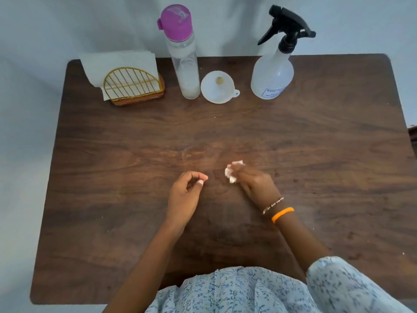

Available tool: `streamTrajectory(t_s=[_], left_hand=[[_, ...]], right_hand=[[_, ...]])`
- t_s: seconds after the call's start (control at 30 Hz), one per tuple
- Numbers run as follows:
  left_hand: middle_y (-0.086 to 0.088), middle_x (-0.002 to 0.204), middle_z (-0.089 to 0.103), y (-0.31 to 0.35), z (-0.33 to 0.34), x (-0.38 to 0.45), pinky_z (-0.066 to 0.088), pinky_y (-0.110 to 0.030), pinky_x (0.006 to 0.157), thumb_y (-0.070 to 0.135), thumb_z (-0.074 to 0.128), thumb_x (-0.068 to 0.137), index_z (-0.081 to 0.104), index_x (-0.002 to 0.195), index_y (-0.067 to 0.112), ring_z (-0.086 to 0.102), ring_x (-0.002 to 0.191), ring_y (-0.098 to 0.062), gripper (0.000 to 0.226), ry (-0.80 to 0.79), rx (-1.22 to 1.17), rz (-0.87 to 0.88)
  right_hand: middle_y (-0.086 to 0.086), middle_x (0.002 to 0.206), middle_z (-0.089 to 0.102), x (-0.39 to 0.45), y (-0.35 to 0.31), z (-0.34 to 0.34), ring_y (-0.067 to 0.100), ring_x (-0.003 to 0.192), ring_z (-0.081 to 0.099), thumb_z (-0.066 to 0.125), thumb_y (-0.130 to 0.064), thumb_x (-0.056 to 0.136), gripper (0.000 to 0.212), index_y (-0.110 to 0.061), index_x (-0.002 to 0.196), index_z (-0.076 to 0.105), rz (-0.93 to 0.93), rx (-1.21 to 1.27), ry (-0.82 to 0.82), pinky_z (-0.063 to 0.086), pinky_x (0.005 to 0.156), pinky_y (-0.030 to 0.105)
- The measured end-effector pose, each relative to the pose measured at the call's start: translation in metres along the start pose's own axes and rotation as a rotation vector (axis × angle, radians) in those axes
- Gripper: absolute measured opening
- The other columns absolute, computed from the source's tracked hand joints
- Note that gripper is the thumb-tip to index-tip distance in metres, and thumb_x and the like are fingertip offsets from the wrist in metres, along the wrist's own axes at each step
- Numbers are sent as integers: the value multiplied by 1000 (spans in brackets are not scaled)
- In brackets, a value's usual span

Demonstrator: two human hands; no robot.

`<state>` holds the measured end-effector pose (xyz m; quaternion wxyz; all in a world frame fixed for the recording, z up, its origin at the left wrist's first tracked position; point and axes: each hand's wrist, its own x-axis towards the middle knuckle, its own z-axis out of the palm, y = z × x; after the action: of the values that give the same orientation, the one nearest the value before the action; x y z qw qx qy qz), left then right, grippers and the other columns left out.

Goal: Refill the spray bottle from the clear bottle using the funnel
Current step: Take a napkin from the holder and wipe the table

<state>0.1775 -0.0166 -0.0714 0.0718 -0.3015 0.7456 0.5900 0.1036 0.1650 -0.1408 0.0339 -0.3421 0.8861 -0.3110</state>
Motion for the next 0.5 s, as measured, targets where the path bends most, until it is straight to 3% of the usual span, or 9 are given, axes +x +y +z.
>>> streamTrajectory(t_s=[0.1,0.2,0.3,0.4,0.5], left_hand=[[7,94,64,2,0,-3,37,2,70,6,52,90,64,81,25,55,80,12,24,-4,-3,6],[7,93,65,1,1,-6,38,0,72,6,53,90,64,80,26,57,85,5,26,0,-4,19],[3,94,66,0,0,-7,41,-5,76,4,53,89,65,81,24,59,88,-2,25,33,-18,54],[3,92,66,2,-3,-6,44,-10,79,3,53,88,65,84,18,60,86,-1,20,51,-64,77],[7,88,65,3,-4,-5,42,-9,77,3,53,88,65,82,20,58,85,0,21,61,-60,89]], right_hand=[[12,83,70,41,2,-8,32,77,66,45,-9,78,25,-5,81,69,282,5,210,52,64,37],[13,78,68,69,-16,4,33,71,64,41,-8,71,28,-4,78,68,368,-19,283,54,53,35],[13,99,70,55,-49,34,30,89,68,54,-4,71,28,-4,95,70,160,-81,164,57,68,33],[10,115,66,7,-61,46,26,106,64,60,-2,79,30,-5,108,66,-75,-77,26,50,90,32],[9,123,62,-17,-36,26,23,115,58,37,-6,96,32,-6,116,62,-224,-131,-68,37,105,41]])
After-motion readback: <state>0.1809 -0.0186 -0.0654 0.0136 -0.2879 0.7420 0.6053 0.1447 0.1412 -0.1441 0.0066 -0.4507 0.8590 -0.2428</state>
